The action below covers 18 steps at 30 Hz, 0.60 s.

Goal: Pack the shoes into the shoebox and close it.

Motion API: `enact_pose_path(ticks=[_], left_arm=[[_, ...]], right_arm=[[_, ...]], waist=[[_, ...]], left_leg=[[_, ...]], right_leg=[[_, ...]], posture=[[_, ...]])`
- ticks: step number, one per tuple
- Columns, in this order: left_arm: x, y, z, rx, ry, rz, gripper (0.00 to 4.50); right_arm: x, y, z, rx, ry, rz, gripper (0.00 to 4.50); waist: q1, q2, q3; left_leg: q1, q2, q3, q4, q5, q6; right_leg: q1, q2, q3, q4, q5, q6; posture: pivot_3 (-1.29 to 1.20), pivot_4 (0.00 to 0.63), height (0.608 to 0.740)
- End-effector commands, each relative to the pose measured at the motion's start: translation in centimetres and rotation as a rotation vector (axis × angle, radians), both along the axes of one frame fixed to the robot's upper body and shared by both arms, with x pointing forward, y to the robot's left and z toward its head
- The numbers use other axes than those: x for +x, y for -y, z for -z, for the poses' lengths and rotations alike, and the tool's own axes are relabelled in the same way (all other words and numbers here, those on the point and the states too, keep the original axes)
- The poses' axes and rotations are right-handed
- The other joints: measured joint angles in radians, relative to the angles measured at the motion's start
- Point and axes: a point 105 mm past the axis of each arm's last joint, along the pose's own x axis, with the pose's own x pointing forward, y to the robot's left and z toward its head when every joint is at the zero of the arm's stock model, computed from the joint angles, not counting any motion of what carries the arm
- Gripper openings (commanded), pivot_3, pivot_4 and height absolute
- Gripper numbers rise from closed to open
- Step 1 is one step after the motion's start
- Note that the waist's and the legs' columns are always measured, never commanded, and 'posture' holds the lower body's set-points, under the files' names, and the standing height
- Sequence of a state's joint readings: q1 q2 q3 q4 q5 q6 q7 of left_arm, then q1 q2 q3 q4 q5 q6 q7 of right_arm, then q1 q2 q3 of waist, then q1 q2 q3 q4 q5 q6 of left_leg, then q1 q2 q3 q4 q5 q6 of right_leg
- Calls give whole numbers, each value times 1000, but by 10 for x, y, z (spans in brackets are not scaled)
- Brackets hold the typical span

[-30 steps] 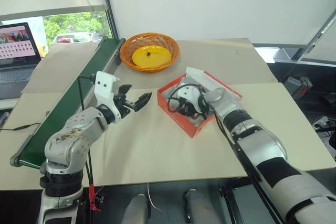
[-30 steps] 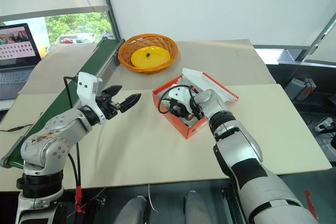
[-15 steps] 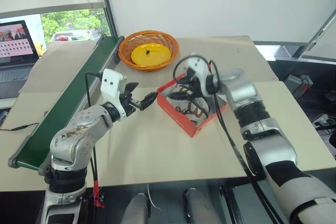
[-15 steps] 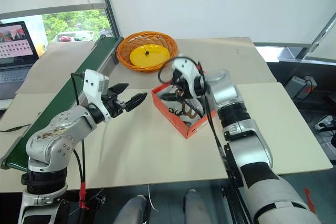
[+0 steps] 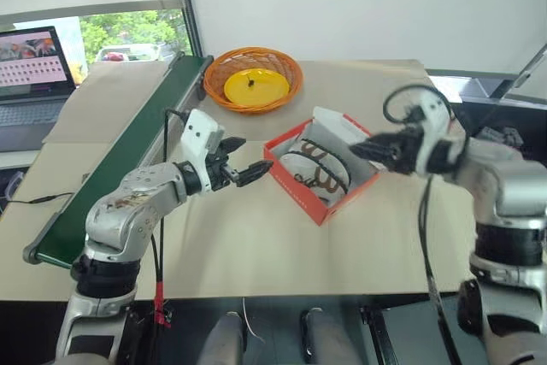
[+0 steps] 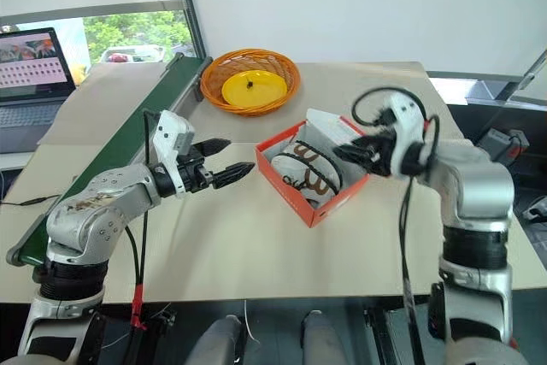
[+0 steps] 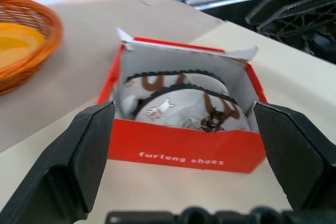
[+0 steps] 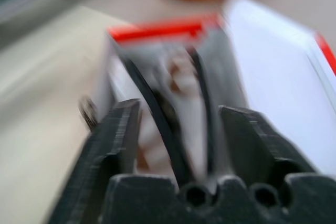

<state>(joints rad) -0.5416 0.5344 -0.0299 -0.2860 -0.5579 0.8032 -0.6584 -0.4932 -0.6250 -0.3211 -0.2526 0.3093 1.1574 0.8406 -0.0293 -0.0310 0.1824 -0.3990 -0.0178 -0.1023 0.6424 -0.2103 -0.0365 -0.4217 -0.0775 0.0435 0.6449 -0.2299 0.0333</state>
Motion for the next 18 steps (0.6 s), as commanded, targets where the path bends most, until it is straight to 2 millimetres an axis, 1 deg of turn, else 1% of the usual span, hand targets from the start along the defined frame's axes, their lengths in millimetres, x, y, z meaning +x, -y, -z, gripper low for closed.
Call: enact_pose_path(ticks=[1, 3, 4, 5, 6, 7, 8, 10, 13, 14, 16, 18], left_arm=[[-5, 7, -15, 47, 69, 111, 4500], [-6, 8, -18, 64, 73, 145, 4500], [-6, 9, -19, 72, 74, 157, 4500], [-7, 9, -19, 81, 73, 169, 4500], [-7, 9, -20, 91, 73, 181, 4500], [-7, 9, -20, 110, 78, 186, 4500], [-2, 7, -20, 127, 85, 167, 4500], [5, 4, -21, 149, 96, 127, 4500], [5, 3, -21, 175, 108, 125, 4500], [5, 3, -21, 180, 110, 124, 4500], [3, 1, -23, 188, 116, 112, 4500], [2, -2, -25, 192, 123, 101, 4500]], right_arm=[[-26, 27, -1, 80, 14, 110, 1316], [-32, 34, 11, 126, -11, 151, 655], [-34, 37, 18, 151, -26, 168, 199], [-36, 42, 27, 157, -44, 194, 95], [-37, 47, 37, 153, -58, 218, 95], [-35, 51, 43, 194, -48, 244, 95], [-31, 54, 50, 231, -27, 264, 95], [-24, 51, 61, 267, 2, 252, 95], [-8, 50, 70, 330, 44, 285, 95], [-4, 51, 73, 332, 52, 297, 95], [5, 48, 86, 286, 60, 294, 95], [14, 43, 91, 285, 74, 282, 95]], waist=[[1, 1, 0], [-9, 1, 0], [-13, 1, 0], [-14, 1, 0], [-16, 1, 0], [-17, 1, 0], [-18, 1, 0], [-19, 1, 0], [-20, 2, 0], [-20, 2, 0], [-19, 2, 1], [-19, 2, 1]], left_leg=[[0, 0, 0, 0, 0, 0], [1, 0, 2, 1, 0, 0], [2, 0, 2, 1, 0, 0], [3, 0, 4, 1, 0, 0], [4, 0, 3, 1, 0, 0], [6, 1, 3, 1, 0, 0], [7, 1, 4, 1, 0, 0], [10, 1, 4, 0, 0, 0], [12, 1, 5, 1, 0, 1], [12, 1, 5, 1, 0, 0], [12, 1, 5, 1, 0, 0], [12, 1, 5, 0, 0, 1]], right_leg=[[1, 0, 0, 0, 0, 0], [1, 0, 2, 0, 0, 0], [2, 0, 2, 0, 0, 0], [3, 0, 3, 1, 0, 1], [3, 0, 3, 1, -1, 2], [4, 1, 3, 1, -4, 6], [5, 1, 3, 1, -4, 7], [9, 1, 4, 1, -4, 8], [11, 1, 5, 0, -5, 8], [11, 1, 5, 0, -5, 8], [11, 1, 5, 0, -5, 8], [11, 1, 5, 0, -5, 8]], posture=[[0, 150, 740], [0, 150, 740], [0, 150, 740], [0, 150, 740], [0, 150, 740], [0, 150, 740], [0, 150, 740], [0, 150, 740], [0, 150, 740], [0, 150, 740], [0, 150, 740], [0, 150, 740]])
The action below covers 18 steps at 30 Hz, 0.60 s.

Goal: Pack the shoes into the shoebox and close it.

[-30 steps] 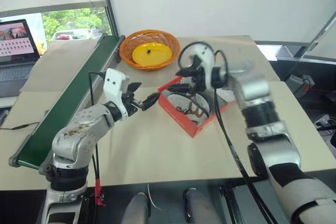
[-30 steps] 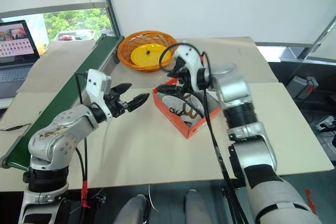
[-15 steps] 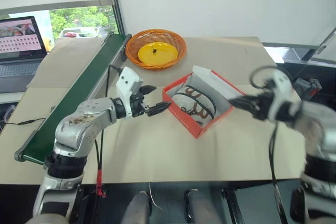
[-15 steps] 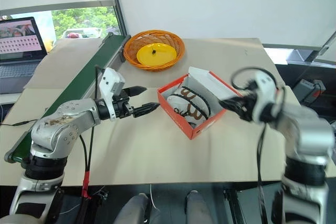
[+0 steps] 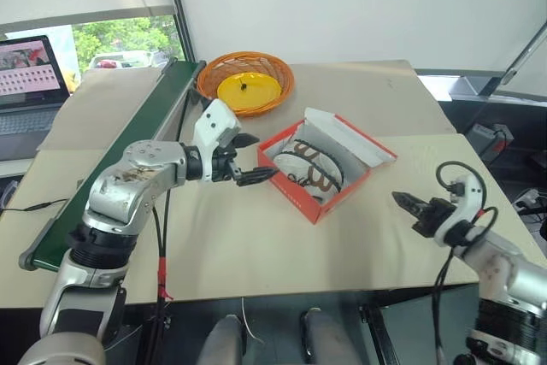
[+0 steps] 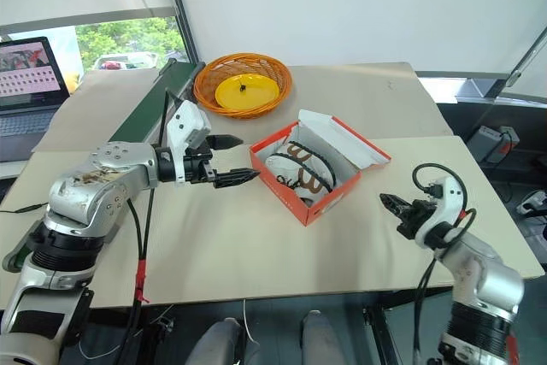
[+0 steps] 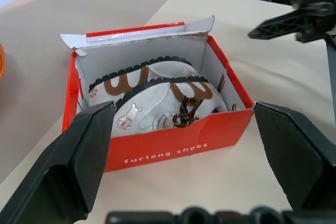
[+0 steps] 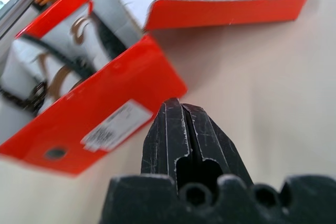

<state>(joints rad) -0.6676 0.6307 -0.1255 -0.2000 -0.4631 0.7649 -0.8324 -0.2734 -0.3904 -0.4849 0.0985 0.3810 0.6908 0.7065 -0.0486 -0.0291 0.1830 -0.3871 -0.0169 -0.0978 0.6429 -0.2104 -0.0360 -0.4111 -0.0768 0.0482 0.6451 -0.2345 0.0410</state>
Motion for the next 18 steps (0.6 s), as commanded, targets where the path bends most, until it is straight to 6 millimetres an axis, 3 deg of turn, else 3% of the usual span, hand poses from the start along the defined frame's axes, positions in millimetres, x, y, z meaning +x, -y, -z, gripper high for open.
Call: enact_pose_path(ticks=[1, 10, 18], left_arm=[[-3, -5, -18, 16, 86, -20, 4500], [-6, -20, -19, 56, 118, -77, 4500], [-11, -25, -20, 70, 117, -97, 4500]], right_arm=[[17, -3, -4, -34, 82, 9, 95], [55, -7, -5, -204, 175, 33, 95], [71, 2, -4, -246, 224, 113, 95]], waist=[[1, 0, 0], [1, 1, 1], [1, 1, 1]], left_leg=[[0, 0, 0, 0, 0, 0], [0, -1, 0, -1, 0, 0], [-1, -1, 0, -1, 0, 0]], right_leg=[[0, 0, 0, 0, 0, 0], [0, -1, 0, -1, 3, -5], [0, -1, 0, -2, 3, -6]], posture=[[0, 150, 740], [0, 150, 740], [0, 150, 740]])
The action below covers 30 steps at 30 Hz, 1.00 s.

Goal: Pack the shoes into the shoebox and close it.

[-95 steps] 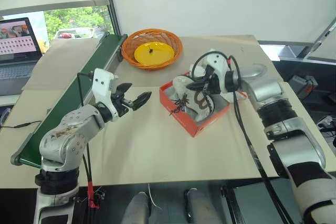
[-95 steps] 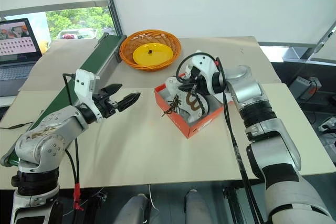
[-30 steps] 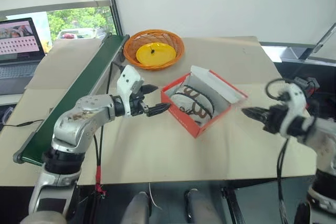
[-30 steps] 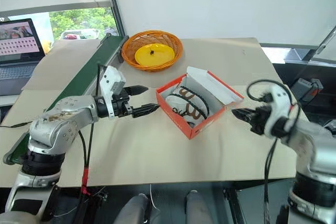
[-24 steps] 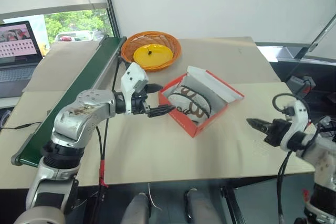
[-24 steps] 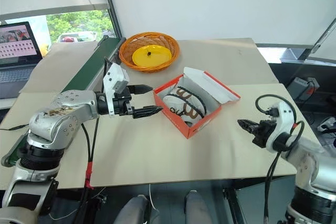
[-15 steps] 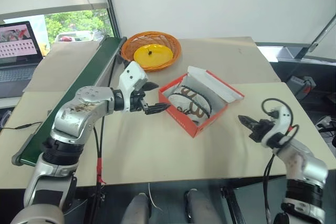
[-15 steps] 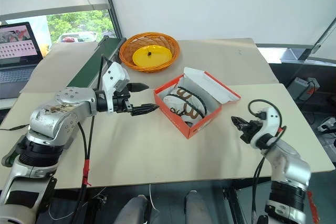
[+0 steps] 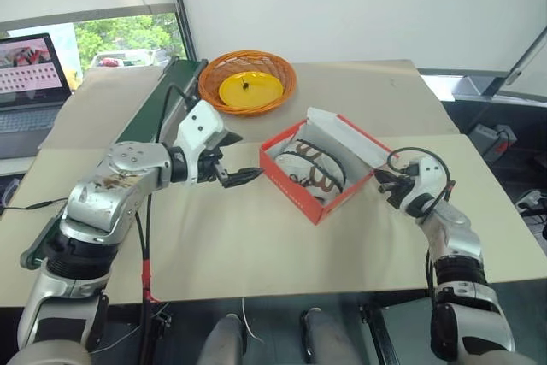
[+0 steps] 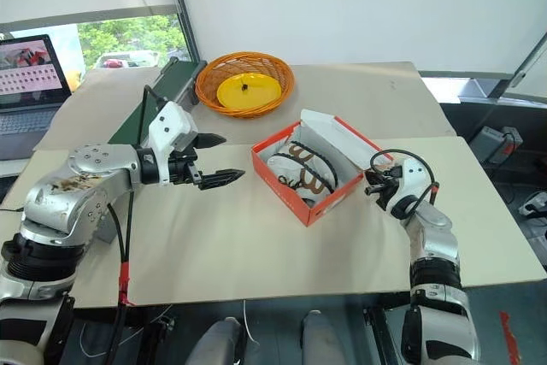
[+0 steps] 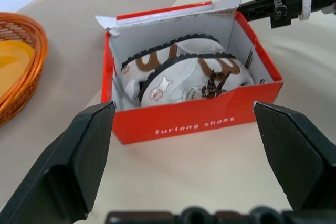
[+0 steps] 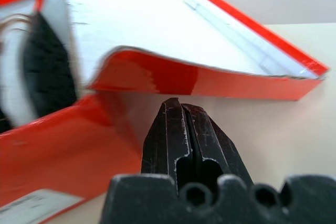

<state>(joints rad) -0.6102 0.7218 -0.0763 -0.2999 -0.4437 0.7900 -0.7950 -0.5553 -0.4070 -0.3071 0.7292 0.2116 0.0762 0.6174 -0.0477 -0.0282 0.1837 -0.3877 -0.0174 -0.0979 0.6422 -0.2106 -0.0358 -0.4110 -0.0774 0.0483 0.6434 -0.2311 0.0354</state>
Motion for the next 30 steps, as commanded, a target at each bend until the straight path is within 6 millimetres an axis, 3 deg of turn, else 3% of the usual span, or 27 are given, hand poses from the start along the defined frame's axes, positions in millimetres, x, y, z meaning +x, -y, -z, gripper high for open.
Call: enact_pose_path(ticks=[1, 10, 17, 22, 30], left_arm=[[-5, -1, -14, -2, 53, -1, 4500], [-5, 2, -12, -1, 38, 9, 4500], [-1, 8, -10, -9, 37, 28, 4500], [1, 12, -9, -15, 36, 40, 4500], [6, 15, -8, -25, 46, 36, 4500]], right_arm=[[9, 8, -19, 0, 108, 55, 95], [11, -3, -65, 232, 319, 52, 95], [-2, -15, -93, 359, 394, -32, 95], [-9, -22, -94, 352, 363, -89, 95], [-26, -66, -88, 265, 217, -353, 95]], waist=[[-1, 0, 0], [-20, 0, 0], [-20, 1, 0], [-18, 1, 0], [-20, 1, 0]], left_leg=[[0, 0, 0, 0, 0, 0], [0, 0, 0, 0, 0, 0], [0, 0, 0, 0, 0, 0], [0, 0, 0, 0, 0, 0], [0, 0, 0, 0, 0, 0]], right_leg=[[0, 0, 0, 0, 0, 0], [0, 0, 0, 0, 0, 0], [0, 0, 0, 1, 0, 0], [0, 0, 0, 1, 0, 0], [0, 0, 0, 1, 0, 0]], posture=[[0, 150, 740], [0, 150, 740], [0, 150, 740], [0, 150, 740], [0, 150, 740]])
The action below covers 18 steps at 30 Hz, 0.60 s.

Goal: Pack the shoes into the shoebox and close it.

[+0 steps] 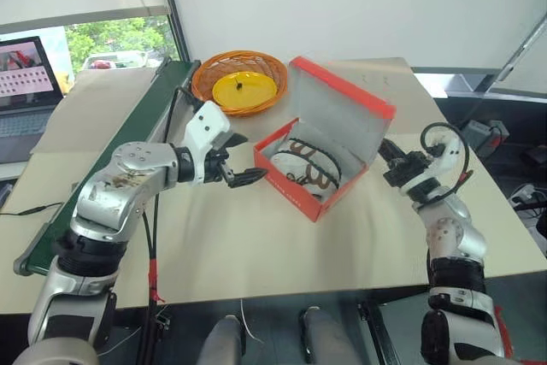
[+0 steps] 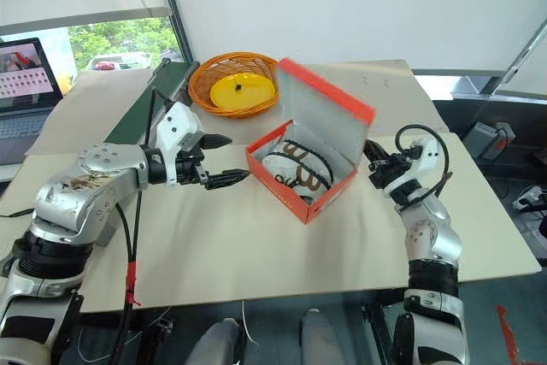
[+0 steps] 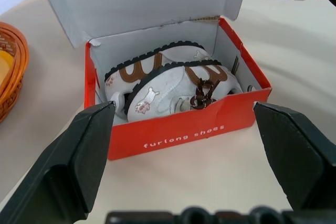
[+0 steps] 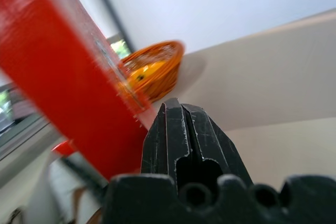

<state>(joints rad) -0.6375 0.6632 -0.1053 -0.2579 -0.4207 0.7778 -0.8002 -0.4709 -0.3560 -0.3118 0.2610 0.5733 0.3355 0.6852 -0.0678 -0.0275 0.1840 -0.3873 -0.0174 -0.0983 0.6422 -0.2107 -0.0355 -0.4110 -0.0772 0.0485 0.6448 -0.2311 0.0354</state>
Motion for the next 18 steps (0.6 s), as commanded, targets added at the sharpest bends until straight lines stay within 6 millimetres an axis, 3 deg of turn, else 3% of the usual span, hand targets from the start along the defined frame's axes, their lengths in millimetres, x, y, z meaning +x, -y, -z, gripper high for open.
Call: enact_pose_path(ticks=[1, 5, 9, 15, 18], left_arm=[[1, 2, -12, -2, 60, 9, 4500], [0, 3, -12, -10, 61, 7, 4500], [0, 4, -11, -15, 62, 1, 4500], [0, 6, -8, -28, 59, -2, 4500], [1, 8, -8, -39, 61, -2, 4500]], right_arm=[[-9, -23, -7, -114, 3, -137, 95], [-11, -37, 4, -273, -55, -212, 95], [3, -39, 1, -378, -82, -196, 95], [30, -78, -26, -506, -65, -290, 95], [41, -103, -25, -577, -77, -356, 95]], waist=[[1, 0, 0], [3, 0, 0], [1, 0, 0], [-2, 0, 0], [-1, 0, 0]], left_leg=[[0, 0, 0, 0, 0, 0], [0, 0, 0, 0, 0, 0], [-1, 0, 0, 0, 0, 0], [-1, 0, 0, 0, 0, 0], [-1, 0, 0, 0, 0, 0]], right_leg=[[0, 0, 0, 0, 0, 0], [0, 0, 0, 0, 0, 0], [0, 0, 0, -1, 0, 0], [-2, 0, 0, 1, 0, 0], [-2, 0, 0, 0, 0, 0]], posture=[[0, 150, 740], [0, 150, 740], [0, 150, 740], [0, 150, 740], [0, 150, 740]])
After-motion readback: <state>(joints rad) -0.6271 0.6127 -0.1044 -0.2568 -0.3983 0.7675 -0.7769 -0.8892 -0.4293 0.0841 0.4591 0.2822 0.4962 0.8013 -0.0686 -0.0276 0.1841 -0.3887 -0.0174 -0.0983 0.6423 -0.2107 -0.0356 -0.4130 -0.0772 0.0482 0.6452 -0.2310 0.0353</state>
